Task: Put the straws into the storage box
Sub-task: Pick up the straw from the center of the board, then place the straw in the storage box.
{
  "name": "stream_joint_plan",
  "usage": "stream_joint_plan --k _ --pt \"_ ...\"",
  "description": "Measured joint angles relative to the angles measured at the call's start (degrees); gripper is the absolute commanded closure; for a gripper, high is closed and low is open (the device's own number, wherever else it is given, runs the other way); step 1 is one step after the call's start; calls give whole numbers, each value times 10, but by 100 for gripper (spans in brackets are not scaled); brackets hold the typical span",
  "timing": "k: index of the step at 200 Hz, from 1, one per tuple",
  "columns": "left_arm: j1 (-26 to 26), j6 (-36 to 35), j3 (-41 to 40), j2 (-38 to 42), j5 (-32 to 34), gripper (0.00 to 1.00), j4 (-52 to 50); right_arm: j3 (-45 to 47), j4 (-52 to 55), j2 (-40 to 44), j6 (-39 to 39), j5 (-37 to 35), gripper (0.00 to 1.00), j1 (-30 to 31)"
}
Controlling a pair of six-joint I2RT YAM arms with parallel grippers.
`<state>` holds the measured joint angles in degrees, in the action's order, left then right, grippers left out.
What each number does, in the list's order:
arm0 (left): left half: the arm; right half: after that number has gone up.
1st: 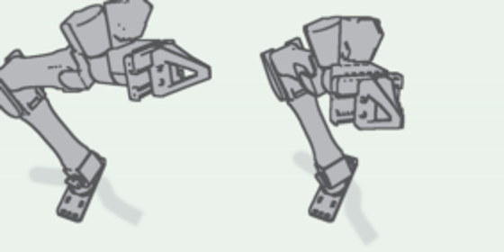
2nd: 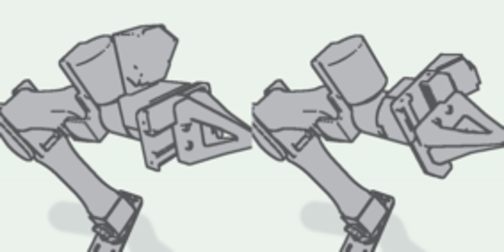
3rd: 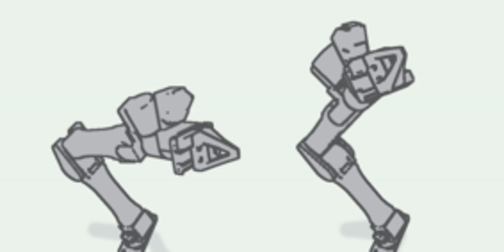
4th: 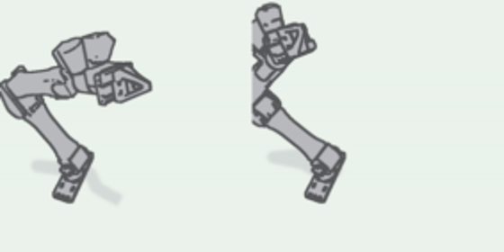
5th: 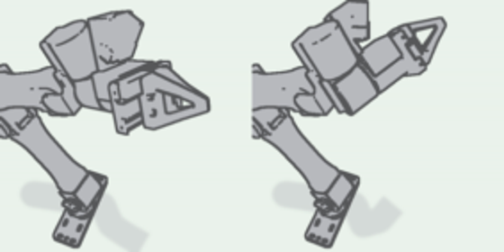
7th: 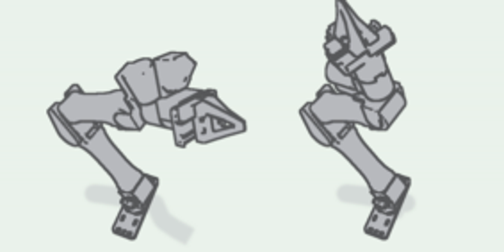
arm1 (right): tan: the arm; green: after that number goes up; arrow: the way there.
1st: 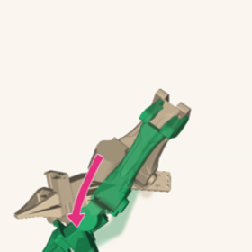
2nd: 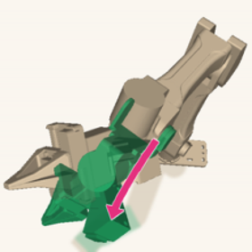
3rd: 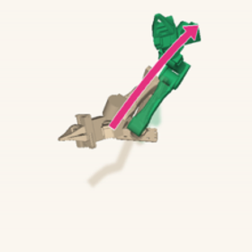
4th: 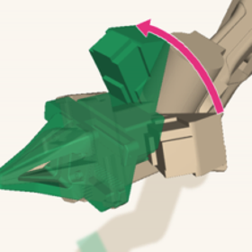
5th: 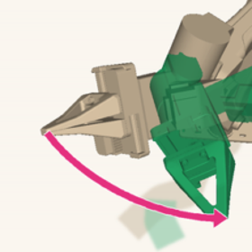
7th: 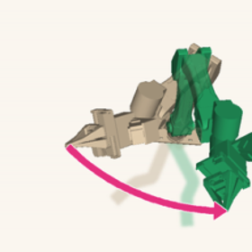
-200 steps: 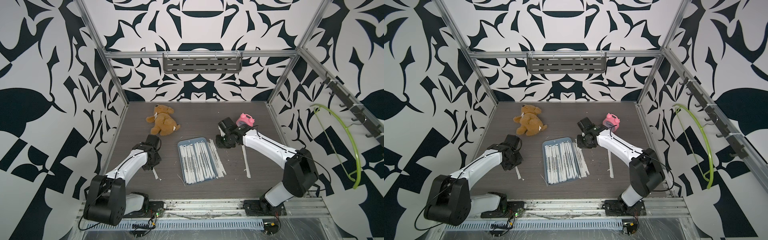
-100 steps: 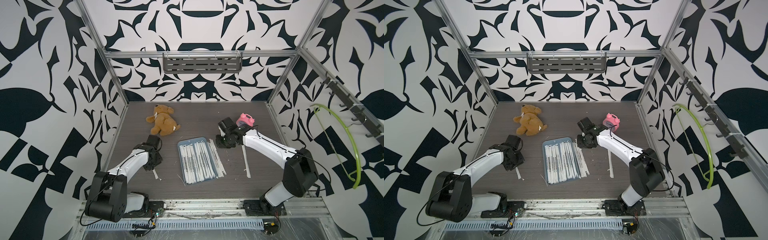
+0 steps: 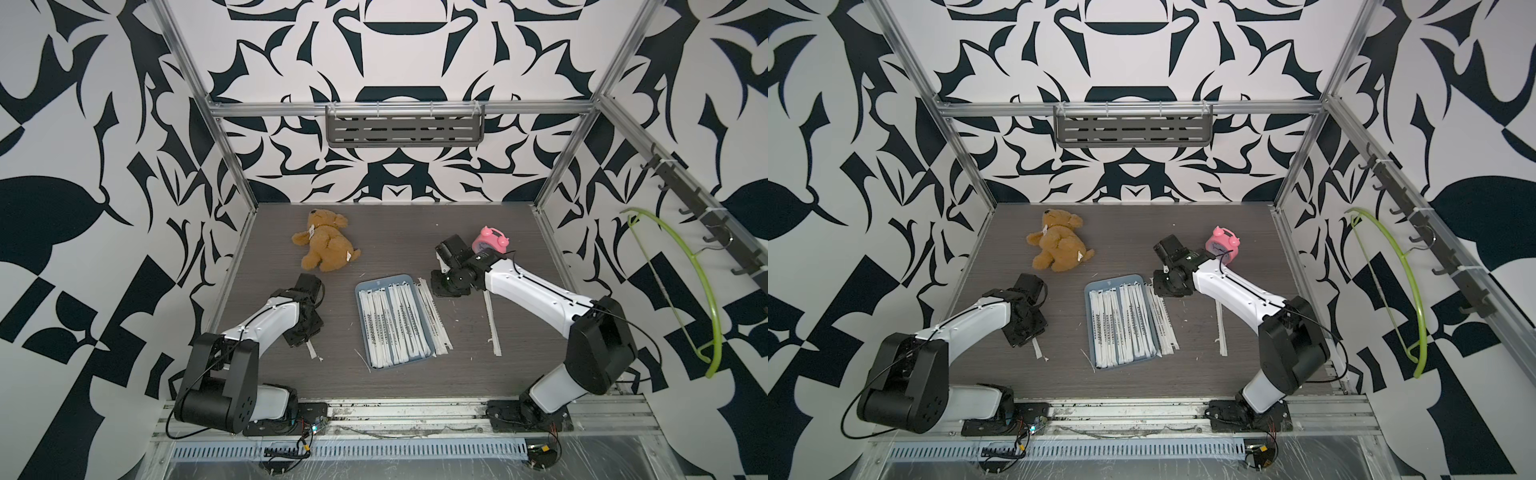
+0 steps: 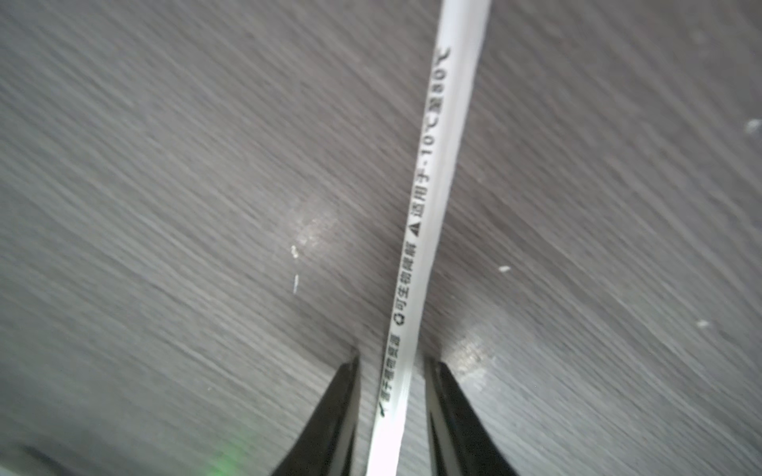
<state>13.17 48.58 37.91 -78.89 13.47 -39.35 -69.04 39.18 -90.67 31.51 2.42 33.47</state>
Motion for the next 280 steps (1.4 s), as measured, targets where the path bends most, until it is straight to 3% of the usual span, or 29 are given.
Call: stream_joint_plan --k 21,66,102,122,148,172,197,280 --pt "0 2 2 -2 0 88 3 0 0 0 0 -1 76 0" --pt "9 6 1 4 -2 91 2 0 0 0 0 -1 76 0" --pt "57 22 26 39 14 92 -43 0 0 0 0 -1 76 0" --pt "114 44 75 59 41 93 -85 0 0 0 0 -1 76 0" --pt "232 81 163 59 76 93 -128 0 0 0 0 -2 76 0" --pt "340 98 234 12 80 92 -128 0 0 0 0 -2 76 0" --pt "402 102 252 -53 56 92 -81 0 0 0 0 -3 76 0" --pt "416 66 178 -123 -7 93 63 0 3 0 0 -8 76 0"
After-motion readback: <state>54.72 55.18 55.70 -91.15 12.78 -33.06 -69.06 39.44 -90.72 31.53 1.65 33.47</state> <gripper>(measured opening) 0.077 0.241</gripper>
